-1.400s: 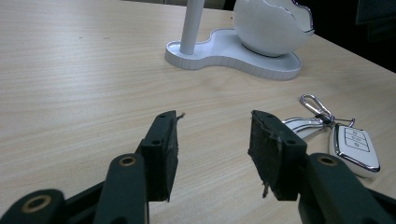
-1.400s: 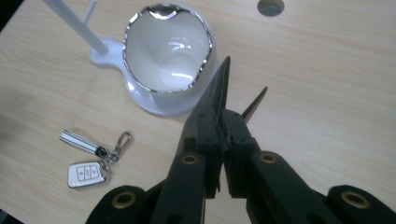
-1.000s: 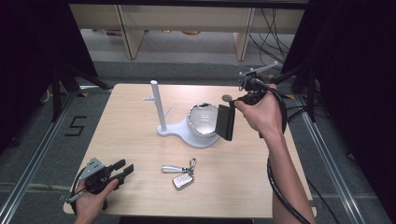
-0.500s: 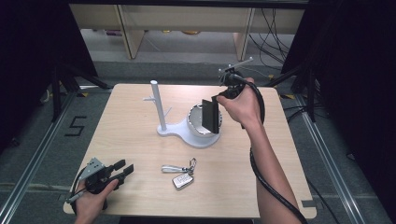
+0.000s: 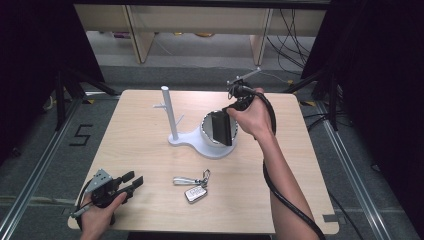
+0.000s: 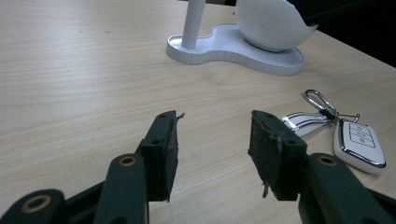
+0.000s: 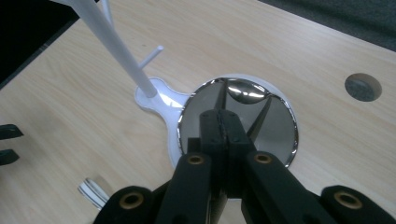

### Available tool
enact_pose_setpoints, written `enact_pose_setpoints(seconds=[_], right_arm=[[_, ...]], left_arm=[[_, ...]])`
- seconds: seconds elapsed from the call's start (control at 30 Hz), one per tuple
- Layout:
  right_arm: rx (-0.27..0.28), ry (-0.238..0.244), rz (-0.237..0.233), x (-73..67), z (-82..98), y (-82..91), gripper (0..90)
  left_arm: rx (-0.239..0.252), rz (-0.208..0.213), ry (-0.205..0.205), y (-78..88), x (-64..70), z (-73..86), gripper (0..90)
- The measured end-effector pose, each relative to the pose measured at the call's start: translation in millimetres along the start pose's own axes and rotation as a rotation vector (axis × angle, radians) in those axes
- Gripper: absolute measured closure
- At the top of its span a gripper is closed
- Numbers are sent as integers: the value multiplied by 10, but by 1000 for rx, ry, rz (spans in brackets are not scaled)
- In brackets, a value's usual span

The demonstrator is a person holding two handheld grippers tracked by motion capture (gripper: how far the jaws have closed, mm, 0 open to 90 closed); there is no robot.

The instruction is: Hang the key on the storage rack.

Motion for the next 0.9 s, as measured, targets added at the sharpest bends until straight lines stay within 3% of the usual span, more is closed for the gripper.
enact_pose_setpoints(seconds=[0.17,0.3,0.37,0.47,0.57,0.63,0.73,0.8,0.9], right_arm=[[12,29,1,81,33,-60,900],[5,103,-6,95,31,-88,900],[-2,172,-12,98,35,-109,873],[3,189,-4,101,47,-130,828],[36,213,11,105,79,-172,716],[60,254,26,120,97,-180,654],[65,247,26,107,108,-173,656],[75,274,24,99,104,-147,660],[120,281,47,90,83,-100,604]], left_arm=[[-2,1,1,-5,6,5,511],[-6,-4,0,-3,11,8,511],[-4,-4,0,-3,13,7,511],[-14,-7,-6,4,12,6,511],[-3,2,2,0,9,7,511],[-3,3,1,-2,6,8,511],[-8,-2,-3,1,10,10,511],[-10,-1,0,-3,14,12,510],[-8,0,-2,-4,18,11,510]])
Point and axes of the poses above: each handheld gripper's, and its own axes: y roughly backward along the jaws, z roughly out of its underside, x roughly to its right, the point moved 4 cm from there along -y, roughly forward along the jaws, and after that the axes turned 15 degrees about x, right-handed, at the moved point
